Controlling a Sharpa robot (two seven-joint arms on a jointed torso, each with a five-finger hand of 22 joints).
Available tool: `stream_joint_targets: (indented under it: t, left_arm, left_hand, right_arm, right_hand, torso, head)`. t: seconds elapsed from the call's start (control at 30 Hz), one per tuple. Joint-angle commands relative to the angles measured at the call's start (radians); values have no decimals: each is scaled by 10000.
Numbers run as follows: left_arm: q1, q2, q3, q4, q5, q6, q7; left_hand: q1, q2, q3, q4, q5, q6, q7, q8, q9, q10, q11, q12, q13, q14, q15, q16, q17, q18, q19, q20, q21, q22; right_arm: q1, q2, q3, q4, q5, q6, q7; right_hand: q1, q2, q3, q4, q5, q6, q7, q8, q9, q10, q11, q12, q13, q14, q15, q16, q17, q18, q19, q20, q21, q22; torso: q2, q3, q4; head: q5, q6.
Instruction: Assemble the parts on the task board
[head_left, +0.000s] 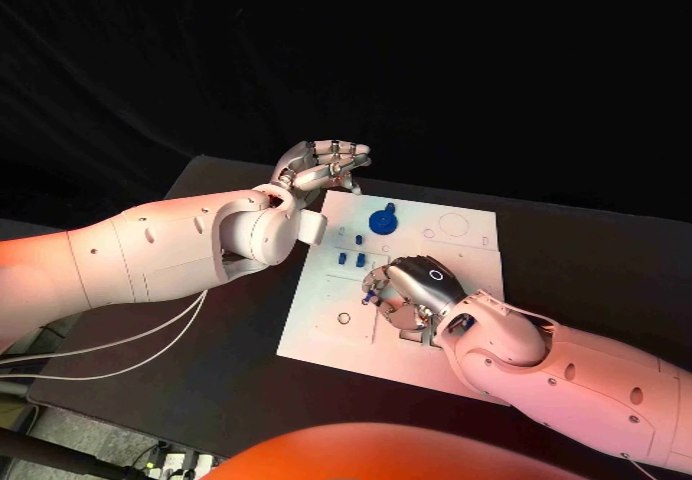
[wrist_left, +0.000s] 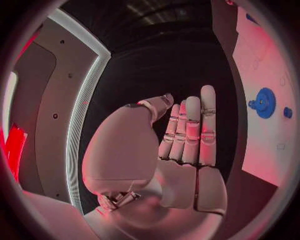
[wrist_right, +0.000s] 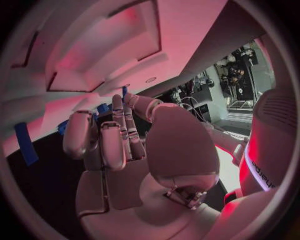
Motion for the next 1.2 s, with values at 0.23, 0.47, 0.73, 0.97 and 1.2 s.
stream_joint_targets:
  t: [0.23,0.47,0.73,0.97,1.2]
  left_arm:
    - [9,12,7,36,-11,186,28]
    - [9,22,7,27,-13,190,24]
    - [9,27,7,28,-13,192,23]
    - [9,34,7,29,-13,194,16]
    - [9,40,7,27,-13,192,9]
  left_hand:
    - [-87,-6,-6,-38,22,-73,10,70,10,-83,17,19,9,-89,5,54,-14,142,-24,65,-68,-15]
    - [-87,-6,-6,-38,22,-73,10,70,10,-83,17,19,9,-89,5,54,-14,142,-24,65,-68,-15]
    - [-89,1,-8,-51,22,-84,13,92,19,-113,21,33,13,-96,9,59,-18,142,-24,68,-69,-16]
    - [-89,1,-8,-51,22,-84,13,92,19,-113,21,33,13,-96,9,59,-18,142,-24,68,-69,-16]
    - [-89,1,-8,-51,22,-84,13,92,19,-113,21,33,13,-96,9,59,-18,142,-24,68,-69,-16]
  right_arm:
    - [-36,96,-30,-65,-196,396,-13]
    - [-46,100,-44,-60,-198,455,-5]
    - [-48,93,-50,-62,-234,488,-67]
    - [-49,144,-57,-80,-277,871,-155]
    - [-48,219,-71,-141,-280,1221,-175]
  right_hand:
    - [-96,-11,-16,-52,5,9,21,61,19,62,13,15,7,292,-30,45,11,-171,88,-12,50,590]
    - [-100,-16,-21,-56,2,5,22,59,20,60,13,11,5,293,-29,47,16,-172,90,-11,53,593]
    - [-105,-13,-23,-58,2,1,22,59,21,61,14,6,2,290,-28,40,1,-170,87,-11,47,591]
    - [-280,-94,-134,-17,-7,-132,64,-6,9,-34,60,-93,-47,275,9,22,-42,-148,17,8,-75,538]
    - [-703,-378,-427,135,130,-551,224,-256,-96,-327,220,-337,-171,230,140,-28,-149,-107,-118,113,-315,437]
  torso:
    - [5,-8,5]
    - [-6,-12,-3]
    - [-4,-3,0]
    - [1,-7,3]
    - [-5,-12,-6]
  head:
    - [17,-59]
    - [23,-96]
    - [28,-106]
    - [23,-88]
    - [11,-96]
